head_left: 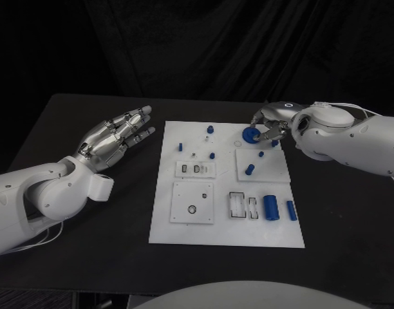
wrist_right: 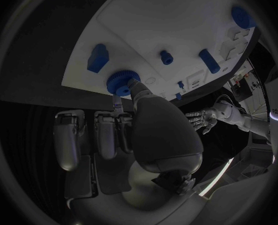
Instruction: Assemble the parts on the task board
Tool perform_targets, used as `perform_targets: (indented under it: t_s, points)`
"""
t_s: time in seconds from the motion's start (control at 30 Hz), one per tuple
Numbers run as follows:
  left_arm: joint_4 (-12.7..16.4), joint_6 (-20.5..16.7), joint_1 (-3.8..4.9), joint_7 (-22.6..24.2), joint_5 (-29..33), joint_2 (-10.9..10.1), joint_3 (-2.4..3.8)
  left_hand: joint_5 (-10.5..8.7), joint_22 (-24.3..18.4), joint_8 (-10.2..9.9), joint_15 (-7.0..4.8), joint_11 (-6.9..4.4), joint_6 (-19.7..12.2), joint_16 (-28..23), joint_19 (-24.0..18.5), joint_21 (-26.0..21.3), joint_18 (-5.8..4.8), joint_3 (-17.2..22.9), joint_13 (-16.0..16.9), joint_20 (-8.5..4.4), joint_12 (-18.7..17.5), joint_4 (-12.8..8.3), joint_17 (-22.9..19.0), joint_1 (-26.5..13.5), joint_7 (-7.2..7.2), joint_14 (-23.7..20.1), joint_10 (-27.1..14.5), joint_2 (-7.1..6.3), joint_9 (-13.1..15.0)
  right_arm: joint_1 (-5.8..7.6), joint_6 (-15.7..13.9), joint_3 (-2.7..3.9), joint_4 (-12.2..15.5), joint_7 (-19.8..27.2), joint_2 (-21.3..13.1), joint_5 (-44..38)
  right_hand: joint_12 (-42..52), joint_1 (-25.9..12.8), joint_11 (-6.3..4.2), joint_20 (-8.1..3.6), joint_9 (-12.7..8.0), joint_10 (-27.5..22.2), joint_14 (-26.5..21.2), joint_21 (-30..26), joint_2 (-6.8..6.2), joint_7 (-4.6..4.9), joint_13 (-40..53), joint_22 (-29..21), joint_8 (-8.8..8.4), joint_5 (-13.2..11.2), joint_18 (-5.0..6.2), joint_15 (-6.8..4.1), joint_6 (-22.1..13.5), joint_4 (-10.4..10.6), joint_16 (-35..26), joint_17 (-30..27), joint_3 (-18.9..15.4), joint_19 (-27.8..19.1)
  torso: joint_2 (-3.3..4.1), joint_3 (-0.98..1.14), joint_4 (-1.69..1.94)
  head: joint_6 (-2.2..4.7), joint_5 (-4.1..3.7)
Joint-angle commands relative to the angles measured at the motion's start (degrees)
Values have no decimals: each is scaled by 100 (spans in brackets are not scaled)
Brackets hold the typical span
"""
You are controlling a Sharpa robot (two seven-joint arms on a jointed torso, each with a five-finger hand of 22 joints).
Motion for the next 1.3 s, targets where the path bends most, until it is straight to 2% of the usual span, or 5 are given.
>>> perform_targets:
  t_s: [0.03,0.27,0.4,0.7,1.3]
  points:
    - [7,90,-4,41,18,5,5,26,-5,8,25,17,-40,-22,-18,-12,68,35,-5,2,-23,-3,-5,-33,-2,-17,-31,3,-3,-38,-173,-17,50,47,-43,-45,15,38,-47,-53,1510,607,595,36,71,-89,1508,1505,798,212,-88,-49,152,-34,17,1509,47,605,-1,0,1,-2,15]
    - [12,71,-5,32,18,-21,5,22,-4,7,34,20,-46,-20,-17,-12,69,44,-5,6,-22,-9,-4,-39,1,-15,-33,-1,-4,27,-386,-15,322,42,-192,-194,15,6,-62,-78,1590,607,595,36,5,-79,1508,1505,857,594,-88,-74,175,-13,17,1509,98,605,-2,-3,-1,0,31]
    - [4,77,-5,27,18,-11,5,22,-4,7,34,20,-46,-20,-17,-12,69,44,-5,6,-22,-9,-4,-39,1,-15,-33,-1,-4,182,-387,-15,546,7,-236,-233,15,-42,-69,-93,1602,607,595,36,-48,-71,1508,1505,843,942,-88,-89,186,38,17,1509,170,605,-1,-5,4,-6,26]
    - [-34,92,-7,21,18,25,5,21,-5,7,36,22,-47,-20,-18,-13,69,47,-4,7,-20,-12,-5,-41,2,-16,-33,-3,-3,376,-303,-14,897,11,-89,-253,15,-105,-68,-98,1586,607,595,36,-83,-62,1508,1505,804,1021,-88,-91,173,89,17,1509,211,605,-7,-12,-2,-9,20]
    - [-78,108,-9,7,18,73,5,21,-5,7,36,22,-47,-20,-18,-13,69,47,-4,7,-20,-12,-5,-41,2,-16,-33,-3,-3,230,-5,-14,374,60,862,-267,15,-137,-45,-91,1518,607,595,36,-106,-28,1508,1505,682,848,-88,-76,102,123,17,1509,290,605,-1,-9,22,-15,-31]
